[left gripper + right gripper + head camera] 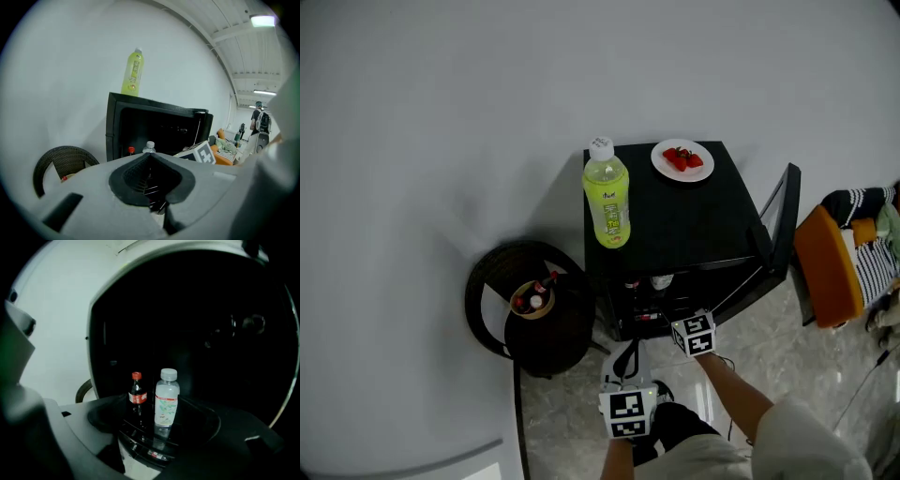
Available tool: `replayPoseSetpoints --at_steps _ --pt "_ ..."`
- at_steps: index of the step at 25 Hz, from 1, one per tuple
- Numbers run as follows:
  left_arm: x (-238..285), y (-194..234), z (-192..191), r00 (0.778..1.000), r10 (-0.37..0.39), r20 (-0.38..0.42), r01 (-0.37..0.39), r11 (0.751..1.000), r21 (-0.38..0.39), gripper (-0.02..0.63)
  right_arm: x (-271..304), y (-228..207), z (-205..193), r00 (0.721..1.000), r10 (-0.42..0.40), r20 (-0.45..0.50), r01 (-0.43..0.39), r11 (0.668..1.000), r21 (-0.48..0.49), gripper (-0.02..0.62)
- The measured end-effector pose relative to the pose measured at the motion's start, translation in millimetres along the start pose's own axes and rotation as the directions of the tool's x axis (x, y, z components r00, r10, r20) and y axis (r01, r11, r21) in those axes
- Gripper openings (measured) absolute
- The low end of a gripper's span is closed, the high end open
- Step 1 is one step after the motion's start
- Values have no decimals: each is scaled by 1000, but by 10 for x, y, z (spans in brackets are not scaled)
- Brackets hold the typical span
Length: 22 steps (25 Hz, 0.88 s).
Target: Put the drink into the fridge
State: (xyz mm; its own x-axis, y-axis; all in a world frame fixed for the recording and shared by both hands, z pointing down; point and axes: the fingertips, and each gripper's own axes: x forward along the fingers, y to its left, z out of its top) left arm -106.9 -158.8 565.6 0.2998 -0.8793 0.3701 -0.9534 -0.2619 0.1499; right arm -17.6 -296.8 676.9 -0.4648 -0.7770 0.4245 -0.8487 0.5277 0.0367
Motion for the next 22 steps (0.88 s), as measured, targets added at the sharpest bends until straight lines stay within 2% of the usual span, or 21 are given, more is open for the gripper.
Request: replayPoseSetpoints --at_steps 3,5,6,8,13,16,19,22 --pt "-138 -20 206 1000 -3 -2 3 1000 3 2 -352 242 264 999 43 -23 -44 999 -25 318" --pt "-246 -14 294 1000 -7 -3 7 1000 9 2 -559 383 435 999 43 -10 -43 999 -21 309" --pt "-306 3 322 1000 -5 -3 5 1000 12 2 -656 448 511 999 34 5 -34 999 -9 283" --pt "-425 32 368 1000 0 0 0 1000 18 2 -849 548 631 999 14 34 -14 1000 16 159" --pt "-605 5 455 1000 2 19 -2 999 33 2 -1275 653 726 999 7 50 -9 999 35 130" --pt "-686 -21 473 1000 -6 16 5 998 62 2 -1460 669 774 998 -12 64 6 997 83 50" --pt "-709 -92 472 1000 -28 3 27 996 87 2 -1586 633 853 996 -36 80 26 992 123 14" --pt "-702 -185 452 999 -49 -7 49 994 97 2 -1682 575 918 993 -69 92 57 990 129 6"
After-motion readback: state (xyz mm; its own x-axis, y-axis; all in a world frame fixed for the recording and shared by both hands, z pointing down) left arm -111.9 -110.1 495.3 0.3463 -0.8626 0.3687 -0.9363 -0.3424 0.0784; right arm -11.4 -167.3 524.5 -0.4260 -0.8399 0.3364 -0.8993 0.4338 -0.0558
